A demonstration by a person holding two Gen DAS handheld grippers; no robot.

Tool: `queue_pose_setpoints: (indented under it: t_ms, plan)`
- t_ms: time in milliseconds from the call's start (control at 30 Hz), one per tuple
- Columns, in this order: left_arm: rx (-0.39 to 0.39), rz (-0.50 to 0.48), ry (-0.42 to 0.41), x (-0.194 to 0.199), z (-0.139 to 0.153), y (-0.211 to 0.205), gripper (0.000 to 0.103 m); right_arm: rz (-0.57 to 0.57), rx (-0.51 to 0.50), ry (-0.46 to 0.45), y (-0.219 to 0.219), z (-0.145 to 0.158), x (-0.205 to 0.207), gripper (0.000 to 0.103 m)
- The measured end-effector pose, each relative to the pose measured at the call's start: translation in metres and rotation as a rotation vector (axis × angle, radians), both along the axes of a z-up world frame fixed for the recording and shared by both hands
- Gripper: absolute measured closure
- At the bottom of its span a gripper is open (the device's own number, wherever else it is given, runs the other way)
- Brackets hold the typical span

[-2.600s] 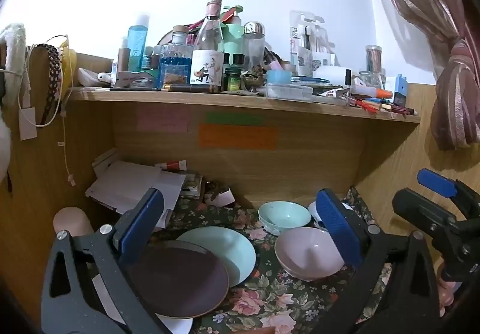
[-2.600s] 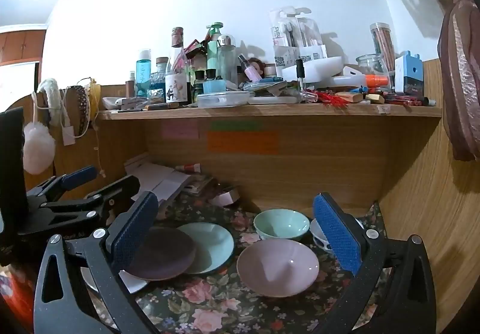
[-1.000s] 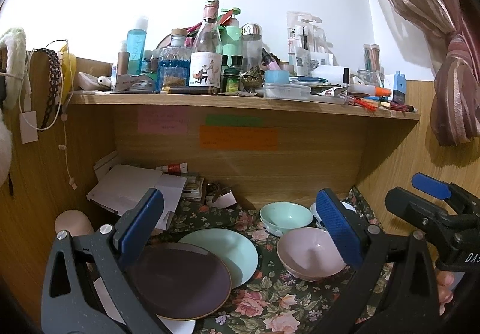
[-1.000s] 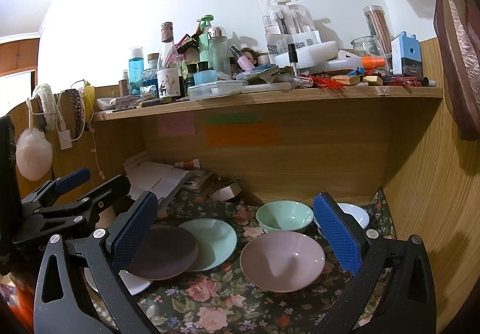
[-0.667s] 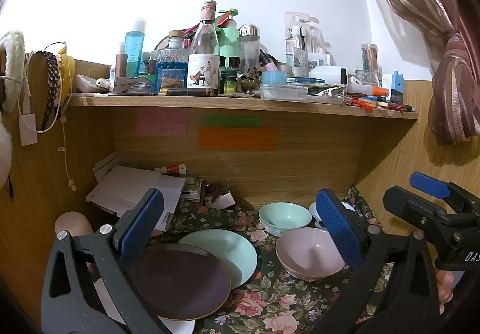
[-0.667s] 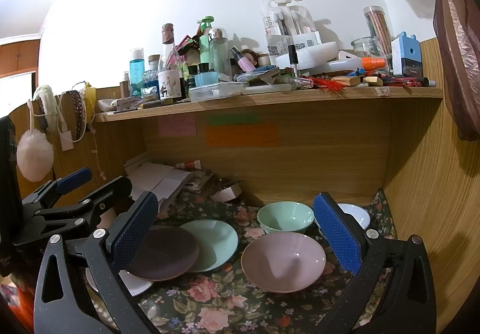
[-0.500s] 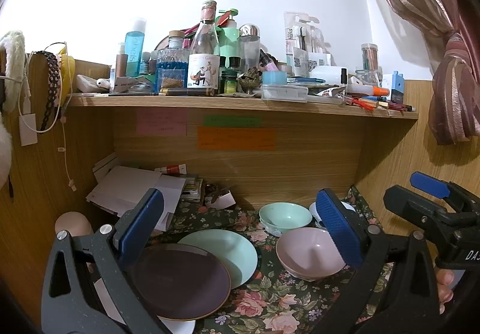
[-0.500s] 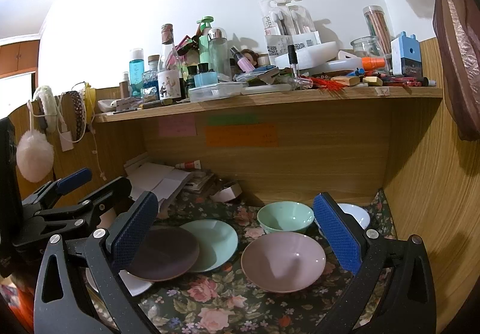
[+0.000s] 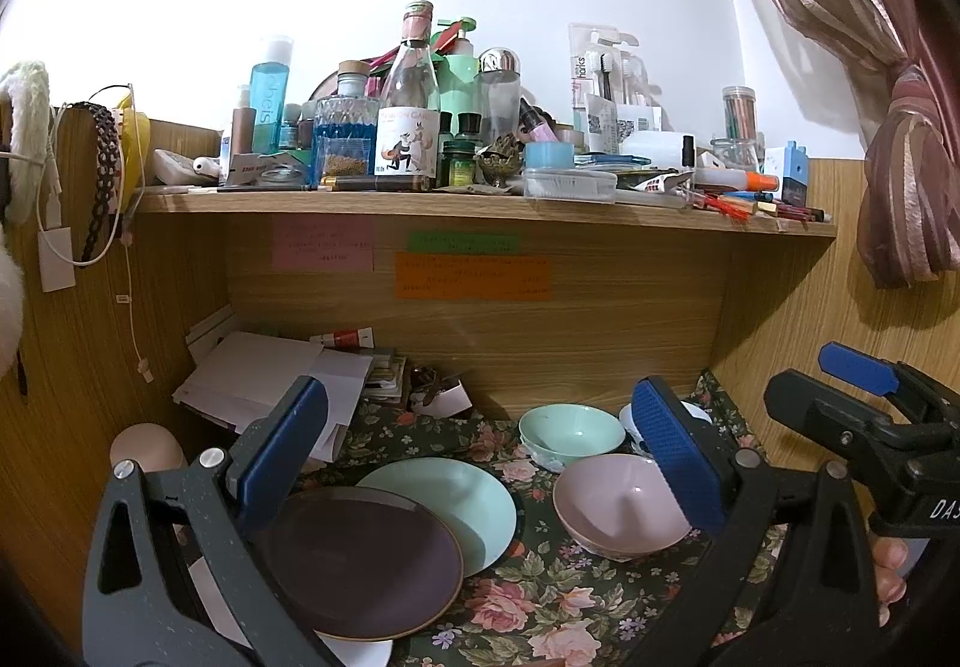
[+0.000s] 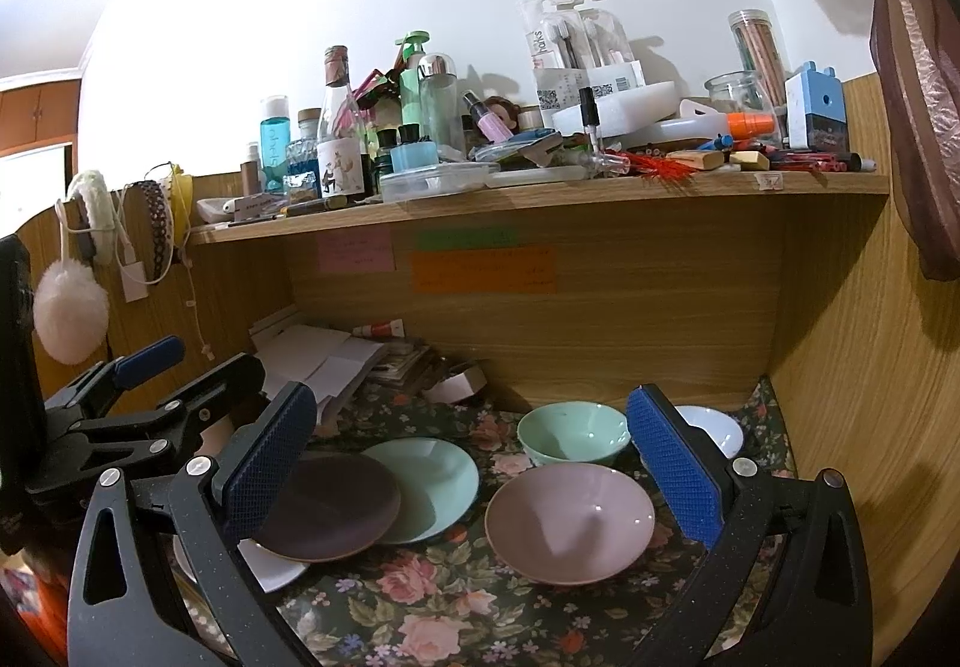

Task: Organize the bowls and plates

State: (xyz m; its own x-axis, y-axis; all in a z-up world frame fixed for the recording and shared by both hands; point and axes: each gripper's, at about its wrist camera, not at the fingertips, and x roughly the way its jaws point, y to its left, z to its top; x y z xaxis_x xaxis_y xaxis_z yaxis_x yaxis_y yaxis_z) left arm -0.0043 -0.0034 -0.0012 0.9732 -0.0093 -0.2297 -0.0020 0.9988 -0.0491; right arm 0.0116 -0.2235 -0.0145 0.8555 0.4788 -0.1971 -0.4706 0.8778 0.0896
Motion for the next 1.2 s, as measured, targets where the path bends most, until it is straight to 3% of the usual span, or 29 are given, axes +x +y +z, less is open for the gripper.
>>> queue_pose_setpoints:
  t_ms: [600,1000,1200]
  plan:
    - [-0.023,0.068,0.051,0.013,-0.021,0.027,0.000,0.048,-0.042,0.083,0.029,-0.019,0.023,0.000]
    - [0.008,0.193,0.220,0.040,-0.073,0.084,0.000,0.135,-0.108,0.263,0.078,-0.064,0.061,0.000]
    - [-0.018,0.240,0.328,0.054,-0.103,0.116,0.000,0.175,-0.157,0.348,0.104,-0.091,0.083,0.000]
